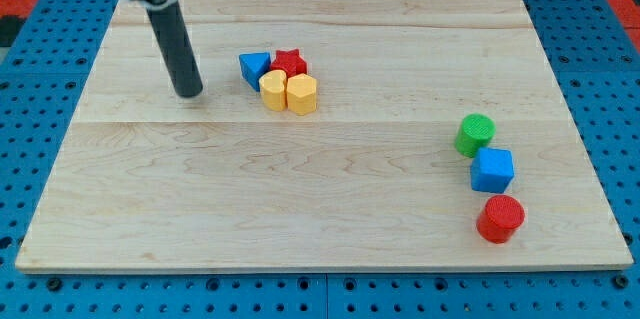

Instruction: Move the green circle closer to the yellow hexagon

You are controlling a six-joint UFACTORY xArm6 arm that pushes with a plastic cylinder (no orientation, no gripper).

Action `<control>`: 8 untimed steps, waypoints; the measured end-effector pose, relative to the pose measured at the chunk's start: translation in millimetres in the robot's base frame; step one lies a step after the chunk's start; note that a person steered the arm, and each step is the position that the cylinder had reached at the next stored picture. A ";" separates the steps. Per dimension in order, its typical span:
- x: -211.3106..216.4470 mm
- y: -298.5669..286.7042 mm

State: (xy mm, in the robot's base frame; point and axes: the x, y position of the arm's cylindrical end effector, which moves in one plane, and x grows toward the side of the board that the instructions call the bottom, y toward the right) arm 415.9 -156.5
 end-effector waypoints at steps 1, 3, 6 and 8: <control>41.0 50.1; 76.2 250.9; 82.8 266.5; 8.2 285.6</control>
State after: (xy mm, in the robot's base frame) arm 424.1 129.2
